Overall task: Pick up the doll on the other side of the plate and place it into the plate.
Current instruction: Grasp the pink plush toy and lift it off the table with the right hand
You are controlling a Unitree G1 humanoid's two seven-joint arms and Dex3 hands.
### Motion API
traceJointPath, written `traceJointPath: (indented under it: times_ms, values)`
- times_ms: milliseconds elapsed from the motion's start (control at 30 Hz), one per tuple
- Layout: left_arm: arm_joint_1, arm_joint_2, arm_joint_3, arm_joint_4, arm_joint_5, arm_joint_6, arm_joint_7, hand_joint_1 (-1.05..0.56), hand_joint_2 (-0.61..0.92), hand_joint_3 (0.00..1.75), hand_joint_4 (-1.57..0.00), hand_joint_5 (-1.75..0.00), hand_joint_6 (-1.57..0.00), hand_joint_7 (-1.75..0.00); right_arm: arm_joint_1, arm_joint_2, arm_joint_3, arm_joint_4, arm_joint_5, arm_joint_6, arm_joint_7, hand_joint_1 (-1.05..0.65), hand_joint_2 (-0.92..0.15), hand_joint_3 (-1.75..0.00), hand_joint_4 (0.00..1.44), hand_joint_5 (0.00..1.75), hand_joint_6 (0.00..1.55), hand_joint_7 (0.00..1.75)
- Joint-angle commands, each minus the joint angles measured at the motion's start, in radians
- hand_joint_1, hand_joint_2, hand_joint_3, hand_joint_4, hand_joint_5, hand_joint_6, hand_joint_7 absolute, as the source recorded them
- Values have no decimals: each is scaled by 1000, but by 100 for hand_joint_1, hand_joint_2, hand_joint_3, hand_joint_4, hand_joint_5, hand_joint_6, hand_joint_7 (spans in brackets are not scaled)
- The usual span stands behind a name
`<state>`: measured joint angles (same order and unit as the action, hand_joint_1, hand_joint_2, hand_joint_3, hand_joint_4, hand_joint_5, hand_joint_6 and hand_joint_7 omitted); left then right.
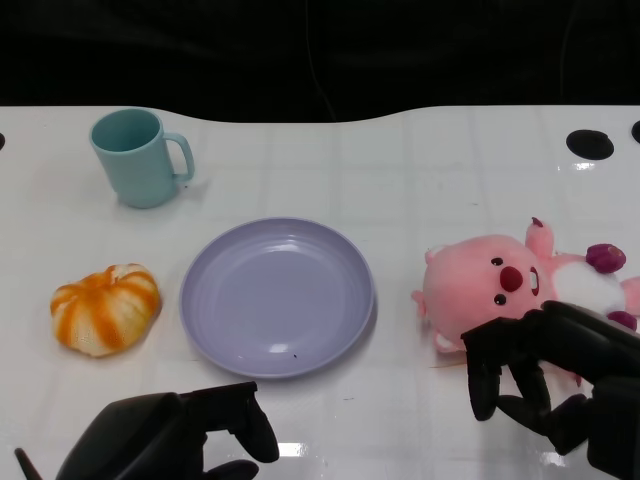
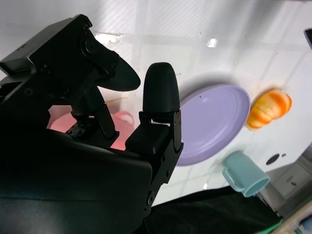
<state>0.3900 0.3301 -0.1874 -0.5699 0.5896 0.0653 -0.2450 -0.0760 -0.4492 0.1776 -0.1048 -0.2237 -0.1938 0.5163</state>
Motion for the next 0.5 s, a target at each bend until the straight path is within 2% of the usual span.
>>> traceJointPath:
  times_ms: [33, 100, 133, 200, 267, 300, 333, 400, 500]
  values:
    - [0, 14, 12, -1, -6, -4, -5, -30, 92, 42, -57, -171, -62, -115, -8, 14, -21, 5, 24, -20, -32, -11, -47, -102, 80, 140, 82, 95]
    - [0, 15, 11, -1, -6, -2, -5, -30, 92, 42, -57, -171, -62, -115, -7, 18, -25, -1, 30, -21, -41, -12, -52, -86, 81, 113, 83, 70]
    - [0, 14, 12, 0, -8, -1, -5, -30, 92, 42, -57, -171, -62, -115, -5, 22, -28, -8, 28, -24, -52, -12, -53, -83, 82, 109, 84, 66]
    - [1, 14, 12, 0, -9, 0, -6, -30, 92, 42, -57, -170, -62, -115, -3, 26, -30, -13, 25, -27, -65, -14, -59, -65, 82, 83, 83, 42]
    - [1, 15, 13, 2, -11, -2, -5, -30, 92, 42, -57, -170, -62, -115, -3, 34, -32, -5, 23, -53, -89, -15, -62, -59, 83, 76, 84, 34]
    - [0, 16, 13, 2, -11, -2, -5, -30, 92, 42, -57, -170, -62, -115, -4, 39, -34, 2, 21, -72, -106, -18, -64, -51, 74, 69, 75, 26]
    - [0, 16, 13, 2, -11, -3, -6, -31, 92, 42, -57, -170, -62, -115, -6, 40, -37, 9, 16, -89, -121, -22, -73, -34, 67, 61, 69, 18]
    - [1, 18, 12, 3, -7, -5, -4, -30, 92, 42, -57, -169, -62, -114, -13, 32, -41, 21, -11, -121, -151, -34, -83, -16, 53, 48, 58, 7]
    - [1, 19, 12, 4, -4, -5, -2, -29, 92, 41, -57, -169, -62, -113, -22, 24, -45, 41, -40, -167, -183, -42, -88, -8, 41, 40, 50, 2]
